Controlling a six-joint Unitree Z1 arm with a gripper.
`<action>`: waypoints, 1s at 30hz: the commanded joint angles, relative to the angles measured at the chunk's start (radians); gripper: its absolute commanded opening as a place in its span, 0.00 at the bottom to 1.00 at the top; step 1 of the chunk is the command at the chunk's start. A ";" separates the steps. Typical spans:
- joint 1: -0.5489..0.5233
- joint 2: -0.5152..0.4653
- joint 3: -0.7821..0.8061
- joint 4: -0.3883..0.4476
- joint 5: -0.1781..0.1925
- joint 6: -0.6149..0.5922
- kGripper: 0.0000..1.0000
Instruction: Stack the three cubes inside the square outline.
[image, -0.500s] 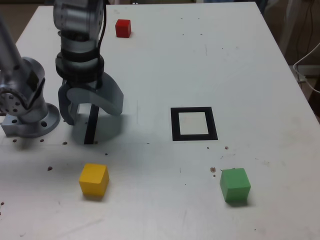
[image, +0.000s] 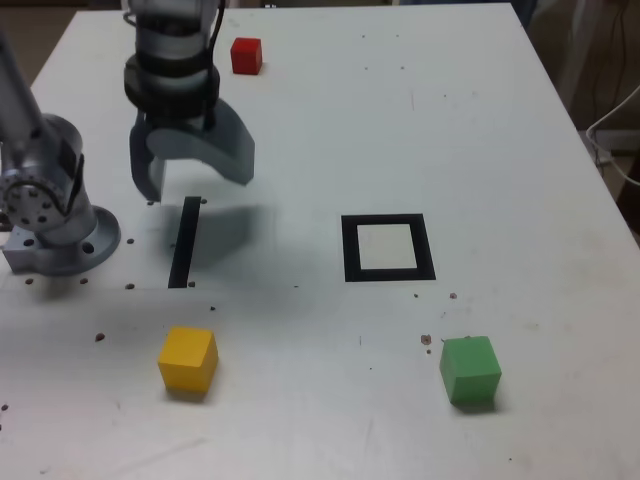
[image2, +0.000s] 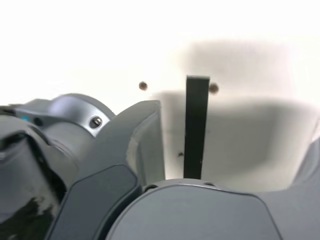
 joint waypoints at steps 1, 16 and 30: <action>0.050 0.014 -0.040 0.017 0.021 0.040 1.00; 0.322 0.124 -0.278 0.120 0.059 0.288 0.99; 0.611 0.221 -0.403 0.118 0.042 0.447 0.99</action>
